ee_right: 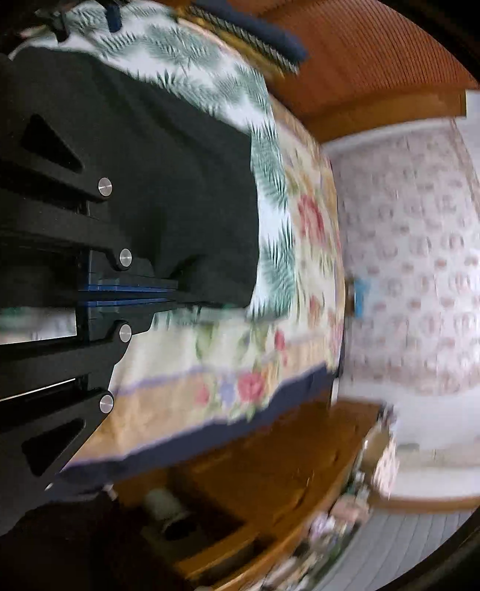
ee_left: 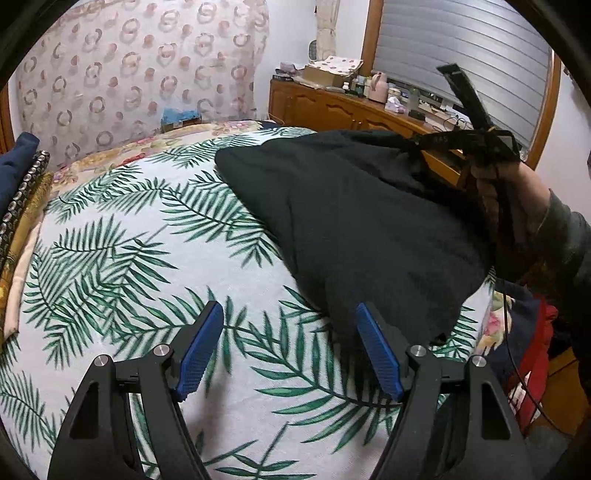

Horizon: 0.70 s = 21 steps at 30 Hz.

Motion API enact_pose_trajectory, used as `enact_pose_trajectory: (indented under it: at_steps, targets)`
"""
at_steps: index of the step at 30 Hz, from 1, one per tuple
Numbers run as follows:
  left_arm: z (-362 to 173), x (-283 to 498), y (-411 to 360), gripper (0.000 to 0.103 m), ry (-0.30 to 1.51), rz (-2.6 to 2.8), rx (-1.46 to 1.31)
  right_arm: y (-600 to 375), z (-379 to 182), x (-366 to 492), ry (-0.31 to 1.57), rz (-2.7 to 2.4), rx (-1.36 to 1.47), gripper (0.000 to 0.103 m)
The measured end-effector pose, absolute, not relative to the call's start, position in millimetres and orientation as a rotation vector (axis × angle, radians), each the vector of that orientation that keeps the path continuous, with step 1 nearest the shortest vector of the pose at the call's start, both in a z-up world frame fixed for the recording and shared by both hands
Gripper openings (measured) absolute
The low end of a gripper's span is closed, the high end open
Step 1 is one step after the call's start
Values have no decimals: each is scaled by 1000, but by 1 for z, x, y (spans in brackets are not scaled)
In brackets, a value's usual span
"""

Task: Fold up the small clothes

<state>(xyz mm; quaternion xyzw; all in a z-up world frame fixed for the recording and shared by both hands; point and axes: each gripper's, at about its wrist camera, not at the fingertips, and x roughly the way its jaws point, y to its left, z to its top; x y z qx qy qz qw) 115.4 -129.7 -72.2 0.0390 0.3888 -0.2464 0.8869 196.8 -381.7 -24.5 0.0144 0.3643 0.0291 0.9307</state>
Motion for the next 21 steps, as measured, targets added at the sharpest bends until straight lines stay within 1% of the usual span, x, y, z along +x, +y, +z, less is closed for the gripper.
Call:
enact_pose_trajectory:
  at_steps: [6, 8, 10, 11, 13, 14, 15, 17, 19, 20, 21]
  targets:
    - [-80, 110, -137, 75, 837, -531, 86, -383, -24, 182, 738, 61, 5, 2]
    - [-80, 107, -137, 75, 840, -540, 83, -378, -23, 170, 725, 58, -15, 14]
    - [-80, 103, -136, 75, 842, -558, 66, -373, -22, 157, 698, 75, -20, 43]
    - [-80, 101, -136, 75, 842, -565, 59, -371, -22, 149, 683, 85, -18, 46]
    - [-81, 97, -138, 66, 853, -598, 44, -369, -24, 133, 669, 109, -15, 48]
    - [-82, 95, -139, 57, 865, -620, 32, -369, -26, 123, 663, 112, -17, 48]
    - [-83, 94, -141, 51, 876, -641, 21, -368, -28, 111, 656, 121, -17, 48]
    - [-84, 91, -143, 45, 885, -669, 11, -367, -33, 94, 654, 139, -8, 48]
    - [-87, 89, -148, 44, 896, -677, 16, -366, -38, 80, 656, 156, -1, 49]
    - [-88, 88, -151, 44, 903, -684, 20, -366, -41, 74, 659, 163, 1, 51]
    - [-88, 88, -153, 44, 909, -690, 23, -366, -44, 68, 663, 164, 0, 56]
